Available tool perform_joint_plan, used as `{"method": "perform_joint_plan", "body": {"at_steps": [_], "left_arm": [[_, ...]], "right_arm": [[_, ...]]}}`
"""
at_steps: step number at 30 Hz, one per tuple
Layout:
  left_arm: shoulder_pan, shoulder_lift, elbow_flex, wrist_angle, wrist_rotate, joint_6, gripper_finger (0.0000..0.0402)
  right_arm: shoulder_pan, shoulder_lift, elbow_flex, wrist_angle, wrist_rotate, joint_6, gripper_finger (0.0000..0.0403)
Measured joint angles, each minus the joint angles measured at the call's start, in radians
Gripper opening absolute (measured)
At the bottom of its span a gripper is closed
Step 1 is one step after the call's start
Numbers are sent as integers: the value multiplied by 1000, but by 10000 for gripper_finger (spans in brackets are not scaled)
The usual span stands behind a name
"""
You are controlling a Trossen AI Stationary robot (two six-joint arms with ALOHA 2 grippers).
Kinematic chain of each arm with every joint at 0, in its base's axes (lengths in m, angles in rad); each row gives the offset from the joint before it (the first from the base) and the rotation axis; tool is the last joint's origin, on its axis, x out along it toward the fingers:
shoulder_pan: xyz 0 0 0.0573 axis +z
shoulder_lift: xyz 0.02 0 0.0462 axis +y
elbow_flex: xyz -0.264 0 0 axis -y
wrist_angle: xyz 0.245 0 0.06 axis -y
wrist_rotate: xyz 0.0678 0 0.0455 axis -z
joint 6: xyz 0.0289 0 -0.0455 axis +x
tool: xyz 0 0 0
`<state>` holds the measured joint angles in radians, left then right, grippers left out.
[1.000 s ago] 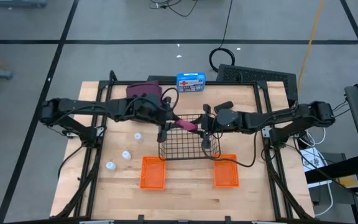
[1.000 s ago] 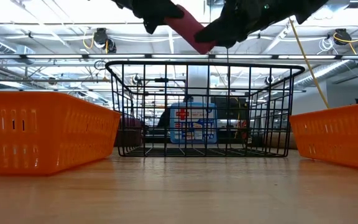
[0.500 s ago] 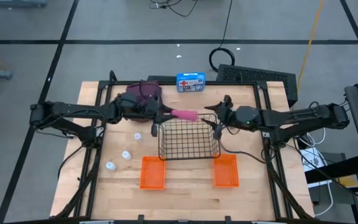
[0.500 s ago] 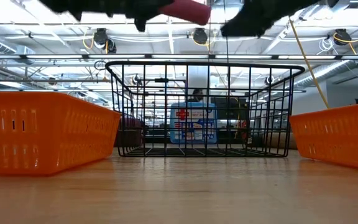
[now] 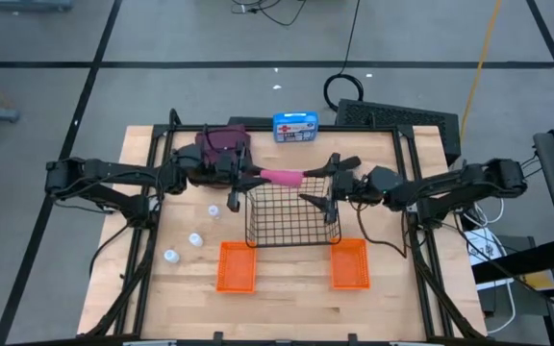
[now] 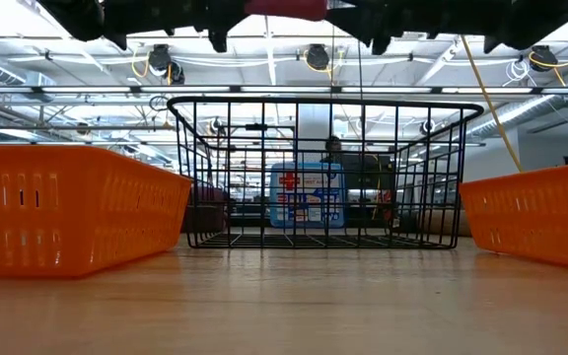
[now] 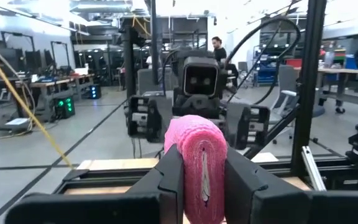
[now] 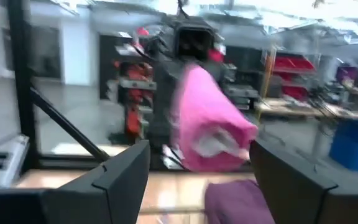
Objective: Pick & Place Medicine items
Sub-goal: Put the pink bandage into the left orange basket
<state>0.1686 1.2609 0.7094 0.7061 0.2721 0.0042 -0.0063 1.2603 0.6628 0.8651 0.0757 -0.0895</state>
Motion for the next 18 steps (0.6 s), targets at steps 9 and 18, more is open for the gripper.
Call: {"method": "perform_joint_plan", "body": {"at_steps": [9,18], "left_arm": [[-2,0,0,0,10,-1,66],[-1,1,0,1,12,-14,66]], "right_arm": [[-7,50,0,122,1,7,244],[-19,49,10,114,-3,25,207]]}}
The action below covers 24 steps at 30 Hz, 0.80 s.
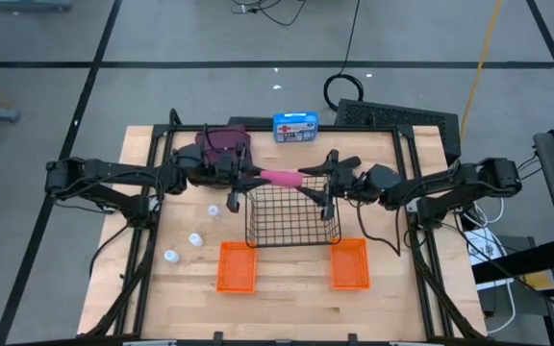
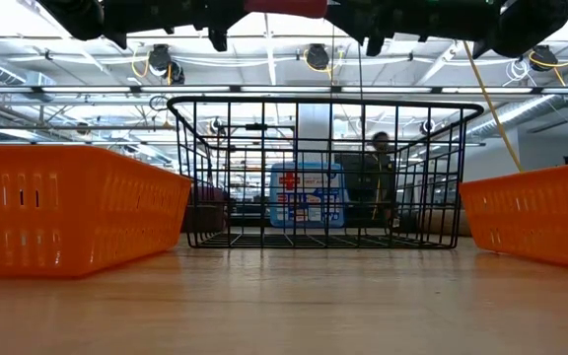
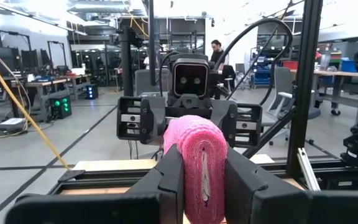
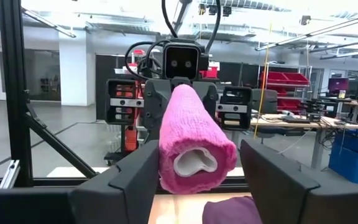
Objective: Pick & Place Medicine items
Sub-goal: Put the pink bandage into the left orange basket
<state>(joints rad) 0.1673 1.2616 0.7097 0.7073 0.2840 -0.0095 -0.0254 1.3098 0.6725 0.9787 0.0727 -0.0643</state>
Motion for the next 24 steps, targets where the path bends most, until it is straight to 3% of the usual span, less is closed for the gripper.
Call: {"method": "perform_joint_plan", "body": {"at_steps": [21,24], "left_arm": [[0,2,0,-2,-1,-21,66],[-1,-1,0,-15,-42,-64,71]], "right_arm": [[-8,-1,39,-94,4,-29,66],[-9,-2,39,-106,9,-30,47]]}}
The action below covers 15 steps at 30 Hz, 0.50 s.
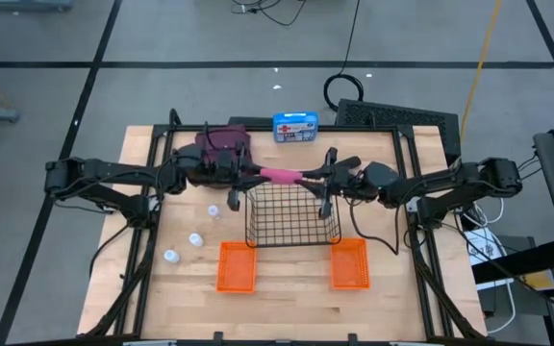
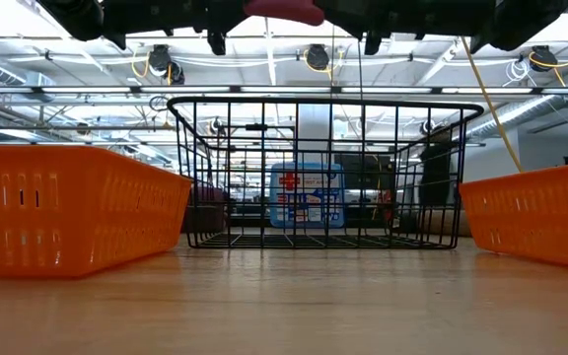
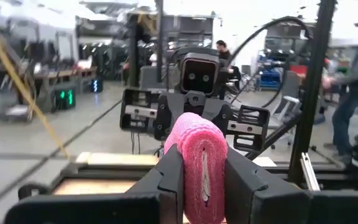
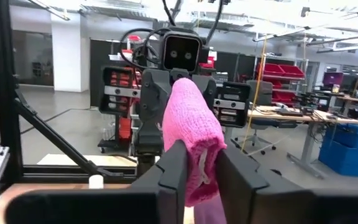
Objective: Pick & Place Medicine items
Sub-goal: Put the pink bandage into the left orange basket
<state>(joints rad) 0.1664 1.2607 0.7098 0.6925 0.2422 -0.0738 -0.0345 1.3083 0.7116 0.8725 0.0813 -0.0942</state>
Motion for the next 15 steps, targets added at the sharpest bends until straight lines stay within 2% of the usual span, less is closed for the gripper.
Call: {"method": "perform_joint_plan", "body": {"at_steps": [3,7,11,15], "left_arm": [[-1,-42,25,-141,-43,-33,123],[-17,-110,163,-531,-142,15,218],[-47,-114,385,-943,-229,73,293],[-70,-16,667,-1287,-284,94,333]], "right_arm": [[-1,0,0,-24,0,1,30],[0,-6,2,-49,0,0,30],[1,-6,2,-94,-9,-1,30],[1,-6,2,-121,-9,0,30]]}}
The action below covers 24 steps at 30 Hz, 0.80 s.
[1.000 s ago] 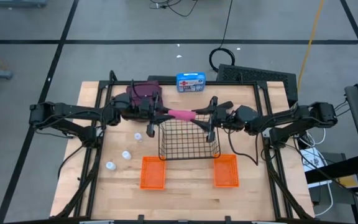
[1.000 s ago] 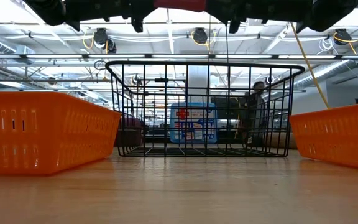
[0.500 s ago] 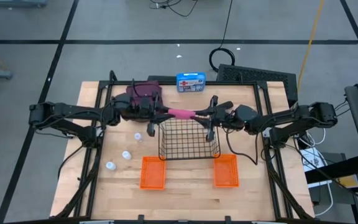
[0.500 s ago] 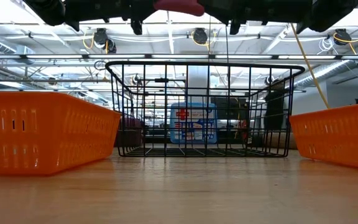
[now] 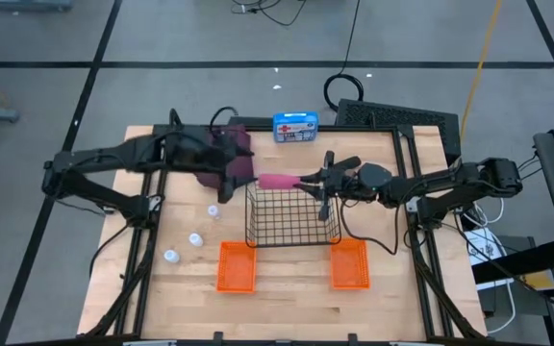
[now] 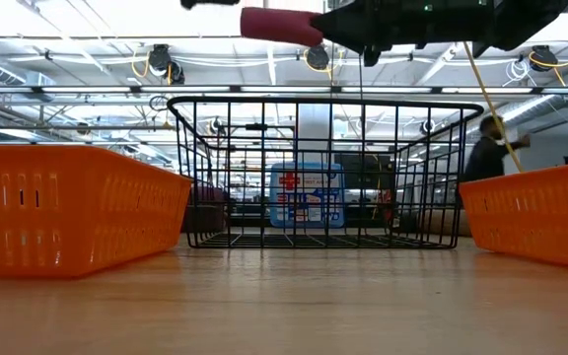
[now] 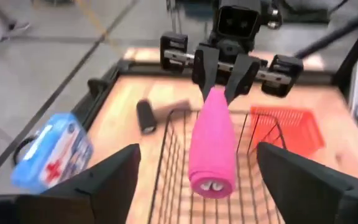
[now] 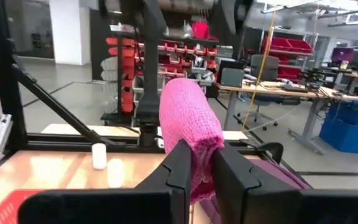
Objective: Pick & Place Medicine items
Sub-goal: Put the pink bandage into the left orange basket
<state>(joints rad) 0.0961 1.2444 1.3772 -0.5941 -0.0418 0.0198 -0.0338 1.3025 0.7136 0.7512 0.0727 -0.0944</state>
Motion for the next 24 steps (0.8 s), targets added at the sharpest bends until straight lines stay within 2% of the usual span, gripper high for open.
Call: {"method": "perform_joint_plan", "body": {"at_steps": [6,11,18,24], "left_arm": [[-1,287,405,-392,11,56,338],[-5,493,591,-537,99,131,322],[-7,606,643,-572,100,167,284],[-6,608,644,-572,100,159,198]], "right_arm": [[0,0,0,-2,0,3,30],[0,0,0,-2,0,3,30],[0,0,-1,-32,0,4,30],[2,0,-1,-42,0,4,30]]}}
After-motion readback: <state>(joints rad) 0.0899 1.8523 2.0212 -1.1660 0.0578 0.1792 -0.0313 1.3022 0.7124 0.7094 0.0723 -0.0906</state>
